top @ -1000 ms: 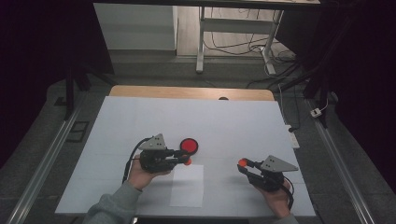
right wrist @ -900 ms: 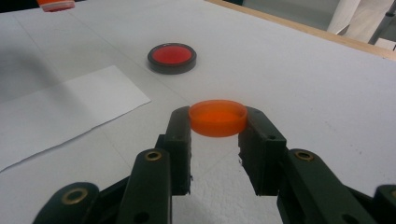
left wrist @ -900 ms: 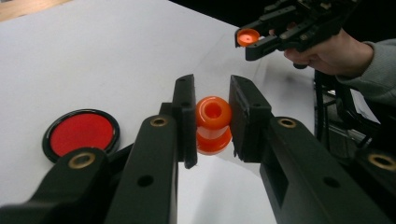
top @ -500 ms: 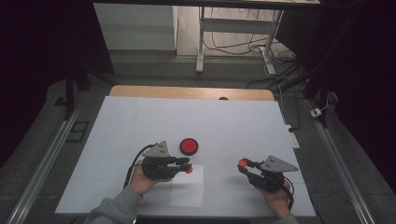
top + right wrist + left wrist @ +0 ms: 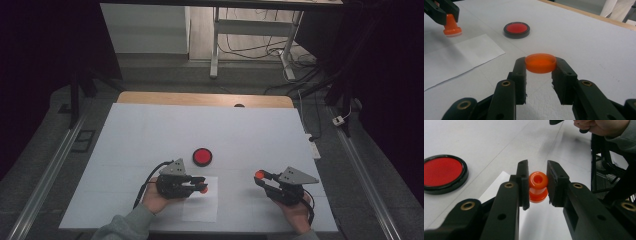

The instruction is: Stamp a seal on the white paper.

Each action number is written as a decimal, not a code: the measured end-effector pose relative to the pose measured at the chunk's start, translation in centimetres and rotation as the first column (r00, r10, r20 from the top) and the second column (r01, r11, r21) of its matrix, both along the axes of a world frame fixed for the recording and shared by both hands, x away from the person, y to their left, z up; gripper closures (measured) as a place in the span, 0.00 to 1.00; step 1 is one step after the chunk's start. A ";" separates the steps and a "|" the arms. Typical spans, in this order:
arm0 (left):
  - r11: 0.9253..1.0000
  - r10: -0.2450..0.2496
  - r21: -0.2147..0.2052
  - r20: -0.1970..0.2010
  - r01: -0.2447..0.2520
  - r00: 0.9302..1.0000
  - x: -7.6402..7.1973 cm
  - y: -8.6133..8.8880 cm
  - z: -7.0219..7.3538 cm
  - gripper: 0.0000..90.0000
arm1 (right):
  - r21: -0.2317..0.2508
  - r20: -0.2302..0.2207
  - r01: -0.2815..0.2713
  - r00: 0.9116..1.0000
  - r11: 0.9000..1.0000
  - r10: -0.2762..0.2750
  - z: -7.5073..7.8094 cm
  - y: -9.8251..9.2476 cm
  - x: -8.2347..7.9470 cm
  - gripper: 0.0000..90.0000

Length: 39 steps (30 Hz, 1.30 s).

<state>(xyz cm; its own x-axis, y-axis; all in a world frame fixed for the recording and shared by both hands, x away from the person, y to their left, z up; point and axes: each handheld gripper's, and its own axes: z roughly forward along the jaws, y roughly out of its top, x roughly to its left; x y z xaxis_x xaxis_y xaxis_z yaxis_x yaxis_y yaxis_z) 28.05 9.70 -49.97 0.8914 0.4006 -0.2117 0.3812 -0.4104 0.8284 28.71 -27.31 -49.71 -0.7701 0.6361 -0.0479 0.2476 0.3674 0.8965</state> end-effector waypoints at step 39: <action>0.994 0.065 0.093 -0.036 -0.062 0.997 0.1 -0.8 -2.6 0.81 | 0.000 0.002 0.001 1.000 1.000 -0.001 0.0 0.0 -0.1 0.72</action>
<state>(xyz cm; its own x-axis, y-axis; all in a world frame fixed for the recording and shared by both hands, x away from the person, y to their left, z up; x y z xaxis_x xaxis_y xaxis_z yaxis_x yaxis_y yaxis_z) 28.18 8.94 -52.53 0.8554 0.4753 -0.2058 0.4401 -0.4576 0.7726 28.63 -27.28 -49.68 -0.7697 0.6365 -0.0494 0.2463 0.3674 0.8969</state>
